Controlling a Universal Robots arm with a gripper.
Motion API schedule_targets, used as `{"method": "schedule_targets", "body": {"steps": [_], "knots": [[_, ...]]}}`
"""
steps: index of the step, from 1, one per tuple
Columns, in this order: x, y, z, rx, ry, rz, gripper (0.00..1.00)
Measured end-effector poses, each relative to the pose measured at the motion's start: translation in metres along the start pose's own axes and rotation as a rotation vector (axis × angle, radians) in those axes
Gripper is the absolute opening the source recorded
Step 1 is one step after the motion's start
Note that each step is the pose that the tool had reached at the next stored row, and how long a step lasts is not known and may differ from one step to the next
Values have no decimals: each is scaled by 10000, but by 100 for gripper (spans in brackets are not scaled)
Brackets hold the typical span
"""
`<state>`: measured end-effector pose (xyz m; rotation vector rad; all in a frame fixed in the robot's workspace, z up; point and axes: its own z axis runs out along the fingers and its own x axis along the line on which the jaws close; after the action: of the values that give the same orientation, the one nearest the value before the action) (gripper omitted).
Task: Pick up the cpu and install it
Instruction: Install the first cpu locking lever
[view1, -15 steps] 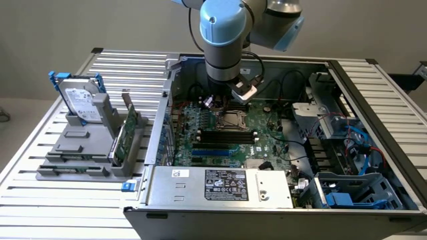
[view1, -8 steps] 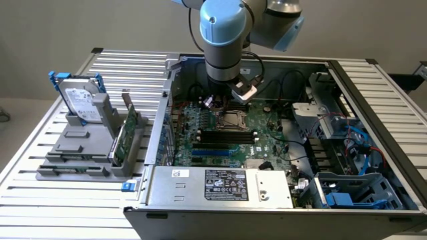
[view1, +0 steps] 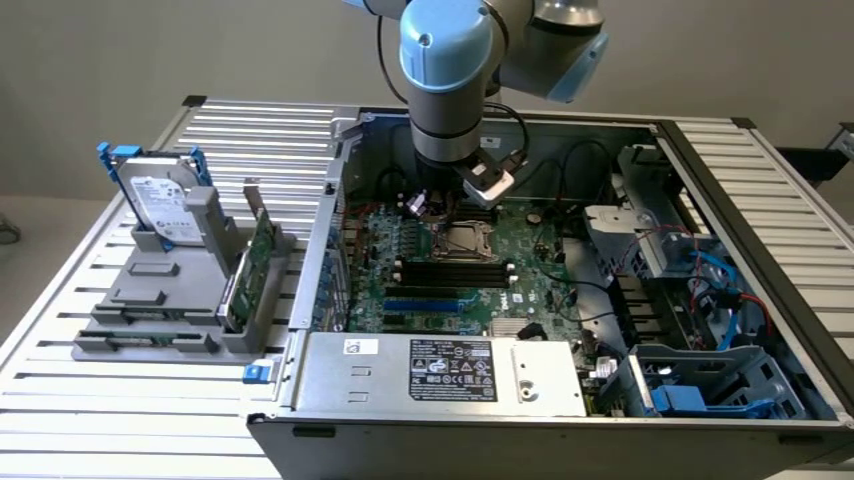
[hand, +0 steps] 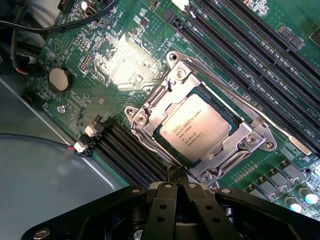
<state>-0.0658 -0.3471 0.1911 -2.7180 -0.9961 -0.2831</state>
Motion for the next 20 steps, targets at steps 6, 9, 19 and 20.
{"method": "schedule_targets", "body": {"steps": [6,9,19,20], "knots": [[0,0,0,0,0,0,11],[0,0,0,0,0,0,11],[0,0,0,0,0,0,11],[0,0,0,0,0,0,11]]}}
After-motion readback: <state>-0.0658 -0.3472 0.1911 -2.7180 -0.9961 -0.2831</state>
